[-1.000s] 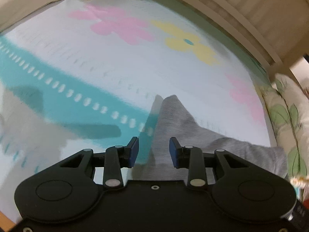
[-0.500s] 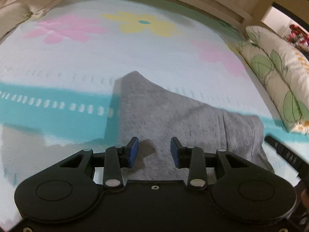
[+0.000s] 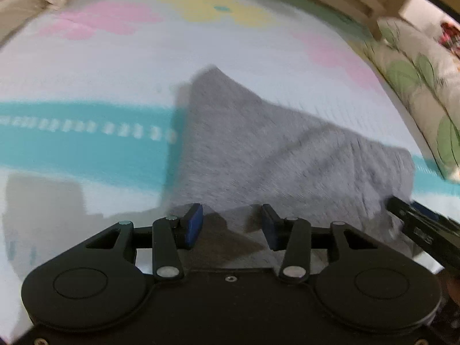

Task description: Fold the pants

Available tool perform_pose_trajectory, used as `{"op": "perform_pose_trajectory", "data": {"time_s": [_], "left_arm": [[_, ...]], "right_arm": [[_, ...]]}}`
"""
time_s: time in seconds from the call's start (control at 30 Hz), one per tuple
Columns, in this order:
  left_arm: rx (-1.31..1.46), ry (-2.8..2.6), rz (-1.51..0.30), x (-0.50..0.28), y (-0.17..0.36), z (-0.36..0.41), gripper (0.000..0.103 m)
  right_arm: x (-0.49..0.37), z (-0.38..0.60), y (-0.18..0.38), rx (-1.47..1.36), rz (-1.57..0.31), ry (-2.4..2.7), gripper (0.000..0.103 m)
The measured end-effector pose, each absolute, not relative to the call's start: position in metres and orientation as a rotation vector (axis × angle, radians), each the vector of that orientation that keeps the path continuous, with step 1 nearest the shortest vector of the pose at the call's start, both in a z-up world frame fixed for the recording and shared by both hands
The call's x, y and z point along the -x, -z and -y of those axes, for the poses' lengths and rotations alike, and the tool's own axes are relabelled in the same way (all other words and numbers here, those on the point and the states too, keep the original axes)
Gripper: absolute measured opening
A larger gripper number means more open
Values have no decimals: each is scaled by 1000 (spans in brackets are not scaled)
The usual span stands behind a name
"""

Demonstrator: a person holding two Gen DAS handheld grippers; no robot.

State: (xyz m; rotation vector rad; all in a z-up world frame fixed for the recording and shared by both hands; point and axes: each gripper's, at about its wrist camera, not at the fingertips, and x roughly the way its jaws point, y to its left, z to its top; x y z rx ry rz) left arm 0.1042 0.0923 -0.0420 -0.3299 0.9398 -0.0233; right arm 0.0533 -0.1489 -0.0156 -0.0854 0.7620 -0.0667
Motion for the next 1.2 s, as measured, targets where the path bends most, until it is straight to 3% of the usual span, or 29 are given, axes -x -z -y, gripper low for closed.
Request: {"op": "perform_pose_trajectory", "data": {"time_s": [0.3,0.5,0.63,0.8,0.87,0.97,1.1,1.13,1.17,1.2], "left_arm": [[442,-27,-976,-105,62,-124,56],[436,11,-955,-109,66,-123,64],[416,48,-947,-120,67,-112,75],[377,76,-944,-130,68,-103,80],[412,100,-938,-135,70,-105,91],[404,134,-944,-144,72,-99,98],[351,123,-965,-149,70,-89,97],[357,123,-965,-148,68,-89,90],[362,123,-958,-147,66,-90,74],[370,123,-948,-146,64,-93,67]], "right_arm": [[-55,197,27,-130,-813,41,58],[-63,237,43,-298,-853,17,65],[-59,246,48,-407,-852,6,68],[-77,252,51,-472,-873,-98,71],[-78,254,56,-521,-845,-134,72],[-82,255,64,-580,-810,-163,72],[-86,257,69,-620,-792,-168,69],[-86,254,68,-594,-792,-164,66],[-86,250,66,-567,-792,-160,64],[-84,245,62,-535,-797,-161,53]]}}
